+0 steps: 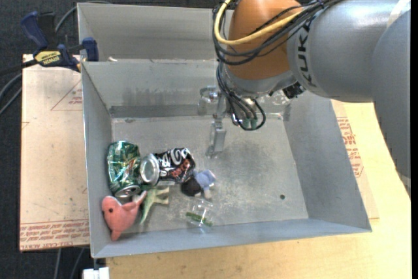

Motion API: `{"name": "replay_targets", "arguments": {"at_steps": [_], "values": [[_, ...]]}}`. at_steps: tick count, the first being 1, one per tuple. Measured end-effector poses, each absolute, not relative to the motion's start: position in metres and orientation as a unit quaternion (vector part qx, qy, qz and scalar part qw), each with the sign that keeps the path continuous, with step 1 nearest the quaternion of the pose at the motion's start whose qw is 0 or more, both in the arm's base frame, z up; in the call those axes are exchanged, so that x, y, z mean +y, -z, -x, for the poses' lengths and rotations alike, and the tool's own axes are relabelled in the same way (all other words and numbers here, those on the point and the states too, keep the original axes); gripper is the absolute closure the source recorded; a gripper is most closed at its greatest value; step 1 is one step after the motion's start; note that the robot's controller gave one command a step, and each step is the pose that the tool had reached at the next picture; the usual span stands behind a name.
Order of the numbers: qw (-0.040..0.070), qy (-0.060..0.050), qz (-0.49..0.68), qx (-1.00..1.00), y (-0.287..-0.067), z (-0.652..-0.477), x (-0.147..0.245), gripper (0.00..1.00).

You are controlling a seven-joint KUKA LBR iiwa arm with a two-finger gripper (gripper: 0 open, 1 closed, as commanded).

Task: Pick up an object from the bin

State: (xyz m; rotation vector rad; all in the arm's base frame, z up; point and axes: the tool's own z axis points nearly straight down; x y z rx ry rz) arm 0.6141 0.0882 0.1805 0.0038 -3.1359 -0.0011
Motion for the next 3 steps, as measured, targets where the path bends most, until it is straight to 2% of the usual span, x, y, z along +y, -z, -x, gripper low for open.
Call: {"name": "replay_targets", "arguments": {"at_steps": [1, 2, 3], "values": [[-0.001, 0.001, 0.000, -1.000, -0.185, -0.616, 0.088, 0.00], [0.003, 0.001, -0.064, -0.998, -0.091, -0.576, 0.126, 0.00], [-0.001, 0.002, -0.011, -1.000, -0.077, -0.560, 0.116, 0.00]]}}
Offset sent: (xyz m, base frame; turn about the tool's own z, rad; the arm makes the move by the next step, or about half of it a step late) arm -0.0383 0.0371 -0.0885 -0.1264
